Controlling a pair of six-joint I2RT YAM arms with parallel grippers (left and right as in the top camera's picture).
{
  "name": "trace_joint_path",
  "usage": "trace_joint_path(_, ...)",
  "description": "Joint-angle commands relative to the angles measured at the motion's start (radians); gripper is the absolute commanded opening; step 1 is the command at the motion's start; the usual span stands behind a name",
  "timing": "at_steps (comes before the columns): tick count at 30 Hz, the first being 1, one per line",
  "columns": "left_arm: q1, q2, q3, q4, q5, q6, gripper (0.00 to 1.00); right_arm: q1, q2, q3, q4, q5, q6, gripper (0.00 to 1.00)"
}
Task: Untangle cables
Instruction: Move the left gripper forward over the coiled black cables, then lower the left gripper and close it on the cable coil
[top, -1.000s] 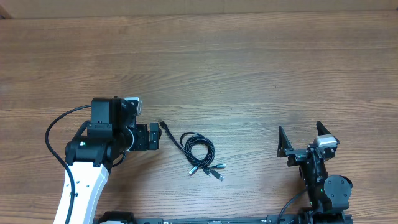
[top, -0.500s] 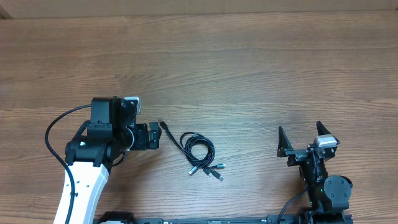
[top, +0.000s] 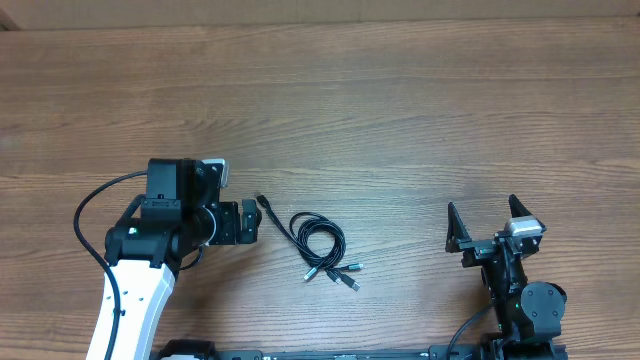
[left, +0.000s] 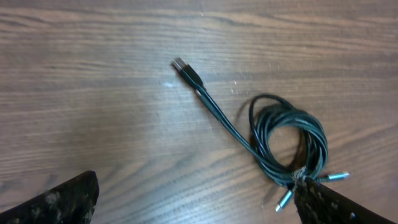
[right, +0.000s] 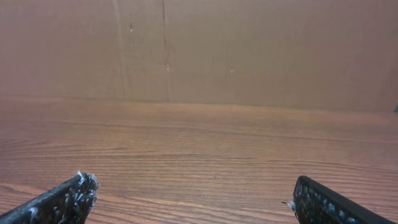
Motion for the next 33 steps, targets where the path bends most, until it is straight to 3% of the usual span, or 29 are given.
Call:
trace_joint_path(1, -0.001, 0.003, 0.028, -0.025, 0.048, 0.046, 1.0, -0.006, -0.01, -0.01, 0.005, 0.005, 0.006, 1.0)
trace_joint_path(12, -0.156, 0.007, 0.028, 0.005, 0.065, 0.029, 1.0, -0.006, -0.01, -0.01, 0.005, 0.005, 0.006, 1.0)
trace_joint_path(22, -0.319, 0.198, 0.028, 0.272, 0.058, 0.32, 1.0, -0.006, -0.01, -0.01, 0.005, 0.005, 0.006, 1.0)
trace_joint_path(24, -0.318, 0.259, 0.028, 0.367, 0.063, 0.302, 1.0, -0.006, -0.01, -0.01, 0.005, 0.005, 0.006, 1.0)
trace_joint_path(30, -0.319, 0.392, 0.028, 0.434, 0.079, 0.304, 1.0, -0.006, -0.01, -0.01, 0.005, 0.005, 0.006, 1.0)
trace_joint_path(33, -0.325, 0.436, 0.028, 0.447, 0.11, 0.382, 0.99, -0.006, -0.01, -0.01, 0.005, 0.005, 0.006, 1.0)
